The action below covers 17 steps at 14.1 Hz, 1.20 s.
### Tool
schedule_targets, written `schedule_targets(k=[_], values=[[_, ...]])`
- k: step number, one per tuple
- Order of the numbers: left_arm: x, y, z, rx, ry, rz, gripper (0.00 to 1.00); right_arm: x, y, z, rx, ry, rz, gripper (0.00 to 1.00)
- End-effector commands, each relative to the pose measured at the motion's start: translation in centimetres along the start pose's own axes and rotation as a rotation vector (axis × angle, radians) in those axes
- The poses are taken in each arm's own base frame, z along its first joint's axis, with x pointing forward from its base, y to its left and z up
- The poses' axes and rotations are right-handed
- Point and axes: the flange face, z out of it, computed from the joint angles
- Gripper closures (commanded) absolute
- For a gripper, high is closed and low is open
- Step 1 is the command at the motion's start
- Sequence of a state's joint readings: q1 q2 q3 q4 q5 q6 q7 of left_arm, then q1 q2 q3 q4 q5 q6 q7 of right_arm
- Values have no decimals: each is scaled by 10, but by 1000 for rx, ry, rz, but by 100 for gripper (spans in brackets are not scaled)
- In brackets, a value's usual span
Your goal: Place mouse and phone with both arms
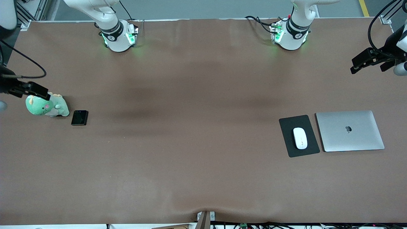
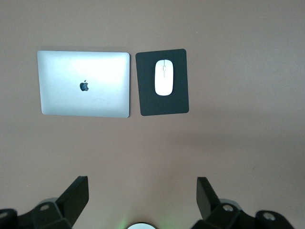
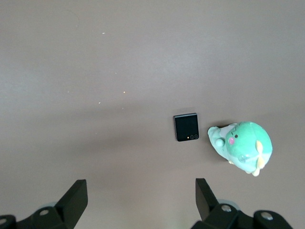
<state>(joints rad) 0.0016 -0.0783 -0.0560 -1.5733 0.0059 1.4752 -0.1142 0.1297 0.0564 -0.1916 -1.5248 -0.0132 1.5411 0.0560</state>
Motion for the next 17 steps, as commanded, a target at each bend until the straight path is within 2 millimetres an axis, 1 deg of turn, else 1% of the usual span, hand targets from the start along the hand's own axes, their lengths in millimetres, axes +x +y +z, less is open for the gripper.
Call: schedule_targets(k=[1, 3, 5, 7, 9, 13, 17], values=[[-4, -2, -6, 0, 9, 26, 0, -17, 2, -13, 47, -6, 37, 0], [-2, -2, -7, 1, 12, 27, 0, -23, -4, -21, 49, 2, 63, 0], [1, -1, -10, 0, 20, 24, 0, -27, -5, -26, 49, 8, 61, 0], [2, 0, -11, -1, 23, 26, 0, -33, -4, -29, 50, 10, 61, 0], [2, 0, -11, -1, 21, 26, 0, -43, -1, -34, 51, 16, 65, 0], [2, 2, -9, 0, 17, 29, 0, -47, 0, -40, 52, 28, 67, 0], [4, 4, -6, 0, 9, 33, 0, -52, 2, -37, 49, -28, 47, 0]])
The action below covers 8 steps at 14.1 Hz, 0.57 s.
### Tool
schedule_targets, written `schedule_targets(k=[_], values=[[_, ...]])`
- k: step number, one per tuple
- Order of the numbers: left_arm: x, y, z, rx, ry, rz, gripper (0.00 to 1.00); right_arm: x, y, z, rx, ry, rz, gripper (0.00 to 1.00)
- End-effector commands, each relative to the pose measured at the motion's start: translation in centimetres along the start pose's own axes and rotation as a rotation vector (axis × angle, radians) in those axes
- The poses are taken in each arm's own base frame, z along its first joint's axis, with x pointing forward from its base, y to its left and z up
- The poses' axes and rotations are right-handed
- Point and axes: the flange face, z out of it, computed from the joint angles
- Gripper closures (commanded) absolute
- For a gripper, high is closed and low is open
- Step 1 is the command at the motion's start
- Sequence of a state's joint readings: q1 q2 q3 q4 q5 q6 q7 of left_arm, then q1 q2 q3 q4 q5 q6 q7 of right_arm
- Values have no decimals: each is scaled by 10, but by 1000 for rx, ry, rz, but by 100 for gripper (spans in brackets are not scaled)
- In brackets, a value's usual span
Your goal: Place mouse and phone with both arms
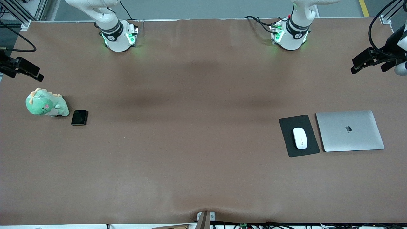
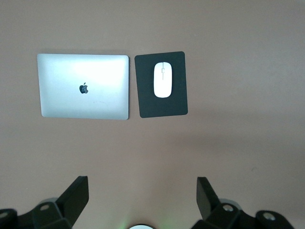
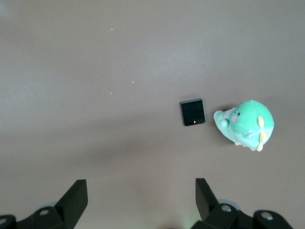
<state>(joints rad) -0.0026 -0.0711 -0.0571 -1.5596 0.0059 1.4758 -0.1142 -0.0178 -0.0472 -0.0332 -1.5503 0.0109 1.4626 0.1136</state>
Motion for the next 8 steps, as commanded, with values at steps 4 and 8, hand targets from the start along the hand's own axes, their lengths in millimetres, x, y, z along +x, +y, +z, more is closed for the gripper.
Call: schedule_targets(k=[4, 8], values=[[2, 2, -1, 3, -5, 26, 0, -17, -2, -6, 10, -43, -40, 0], [1, 6, 0, 5, -17, 34, 0, -13, 5, -18, 15, -18, -27, 0]])
